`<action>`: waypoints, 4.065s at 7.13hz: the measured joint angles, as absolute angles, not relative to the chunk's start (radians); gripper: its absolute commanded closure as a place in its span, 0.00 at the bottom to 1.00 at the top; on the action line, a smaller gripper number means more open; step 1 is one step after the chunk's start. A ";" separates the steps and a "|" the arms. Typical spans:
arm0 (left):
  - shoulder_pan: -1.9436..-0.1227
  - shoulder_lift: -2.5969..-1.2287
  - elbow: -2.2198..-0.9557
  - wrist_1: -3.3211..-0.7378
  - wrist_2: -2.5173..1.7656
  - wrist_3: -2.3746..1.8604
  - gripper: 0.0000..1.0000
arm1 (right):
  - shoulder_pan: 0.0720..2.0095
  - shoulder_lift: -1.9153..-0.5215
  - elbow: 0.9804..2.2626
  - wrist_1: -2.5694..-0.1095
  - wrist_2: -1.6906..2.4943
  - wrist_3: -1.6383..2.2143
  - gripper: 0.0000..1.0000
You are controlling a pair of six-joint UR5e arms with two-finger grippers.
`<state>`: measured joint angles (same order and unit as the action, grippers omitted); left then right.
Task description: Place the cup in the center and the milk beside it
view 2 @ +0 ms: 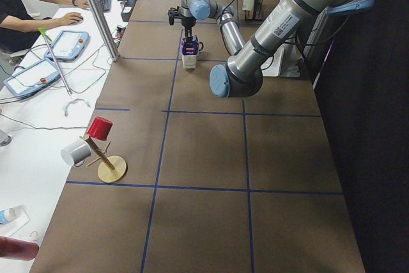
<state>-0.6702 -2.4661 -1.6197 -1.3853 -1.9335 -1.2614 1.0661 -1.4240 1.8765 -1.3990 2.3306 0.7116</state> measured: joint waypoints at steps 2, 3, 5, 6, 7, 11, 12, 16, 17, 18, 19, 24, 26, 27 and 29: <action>-0.655 -2.469 -1.618 -1.383 -1.907 -1.261 0.20 | 1.066 -1.425 1.876 -1.399 2.330 0.712 0.00; -0.649 -2.471 -1.617 -1.384 -1.903 -1.259 0.01 | 1.066 -1.426 1.876 -1.399 2.330 0.712 0.00; -0.643 -2.474 -1.622 -1.384 -1.901 -1.255 0.00 | 1.066 -1.426 1.876 -1.399 2.331 0.712 0.00; -0.644 -2.471 -1.646 -1.383 -1.904 -1.255 0.00 | 1.067 -1.425 1.877 -1.399 2.332 0.711 0.00; -0.653 -2.446 -1.706 -1.383 -1.908 -1.254 0.00 | 1.071 -1.426 1.877 -1.399 2.333 0.710 0.00; -0.831 -2.090 -2.021 -1.387 -2.033 -0.972 0.00 | 1.198 -1.500 1.861 -1.420 2.342 0.497 0.00; -0.927 -1.973 -2.048 -1.393 -2.104 -0.789 0.00 | 1.259 -1.518 1.852 -1.461 2.343 0.375 0.00; -1.369 -1.729 -1.881 -1.389 -2.294 -0.031 0.00 | 1.513 -1.526 1.813 -1.726 2.336 -0.155 0.00; -1.470 -1.721 -1.779 -1.391 -2.304 0.139 0.00 | 1.538 -1.527 1.802 -1.743 2.336 -0.205 0.00; -1.532 -1.714 -1.710 -1.388 -2.308 0.239 0.00 | 1.547 -1.528 1.791 -1.746 2.333 -0.223 0.00; -1.558 -1.699 -1.671 -1.385 -2.312 0.272 0.00 | 1.550 -1.530 1.780 -1.745 2.333 -0.229 0.00; -1.574 -1.609 -1.690 -1.407 -2.376 0.239 0.00 | 1.553 -1.560 1.775 -1.740 2.340 -0.217 0.00; -1.573 -1.610 -1.713 -1.408 -2.373 0.238 0.00 | 1.552 -1.559 1.750 -1.738 2.343 -0.216 0.00; -1.572 -1.610 -1.716 -1.408 -2.373 0.237 0.00 | 1.552 -1.560 1.747 -1.737 2.345 -0.216 0.00; -1.571 -1.602 -1.712 -1.409 -2.382 0.237 0.00 | 1.552 -1.562 1.742 -1.739 2.348 -0.216 0.00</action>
<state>-1.5712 -1.6017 -1.7115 -1.4089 -2.3820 0.2370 1.5524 -1.5624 1.7420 -1.7388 2.3480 -0.2163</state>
